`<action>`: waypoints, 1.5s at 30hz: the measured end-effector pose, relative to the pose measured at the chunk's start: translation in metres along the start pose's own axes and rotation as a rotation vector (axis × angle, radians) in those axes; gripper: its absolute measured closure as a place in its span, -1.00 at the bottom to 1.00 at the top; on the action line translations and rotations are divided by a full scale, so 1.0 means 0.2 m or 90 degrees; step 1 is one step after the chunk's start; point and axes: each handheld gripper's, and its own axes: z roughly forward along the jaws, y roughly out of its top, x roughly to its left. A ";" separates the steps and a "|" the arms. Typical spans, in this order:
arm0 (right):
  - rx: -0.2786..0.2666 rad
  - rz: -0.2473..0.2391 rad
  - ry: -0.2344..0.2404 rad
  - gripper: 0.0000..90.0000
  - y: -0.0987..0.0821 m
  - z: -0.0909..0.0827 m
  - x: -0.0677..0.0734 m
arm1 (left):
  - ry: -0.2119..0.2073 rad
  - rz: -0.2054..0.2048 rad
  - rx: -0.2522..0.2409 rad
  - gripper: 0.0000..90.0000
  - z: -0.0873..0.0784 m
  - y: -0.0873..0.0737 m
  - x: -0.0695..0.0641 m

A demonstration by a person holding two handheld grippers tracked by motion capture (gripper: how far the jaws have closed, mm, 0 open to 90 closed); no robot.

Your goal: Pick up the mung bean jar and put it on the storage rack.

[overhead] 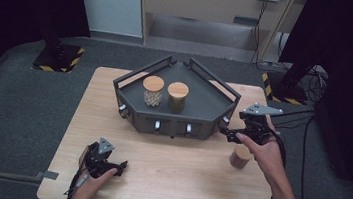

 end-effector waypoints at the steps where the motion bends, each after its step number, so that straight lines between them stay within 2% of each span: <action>1: 0.000 0.000 -0.001 -0.87 -0.01 0.00 0.00 | 0.000 0.000 0.000 -1.00 0.00 0.00 0.00; 45: 0.004 0.045 -0.042 -0.88 -0.31 -0.14 -0.06 | 0.003 -0.002 -0.001 -1.00 0.00 0.00 -0.01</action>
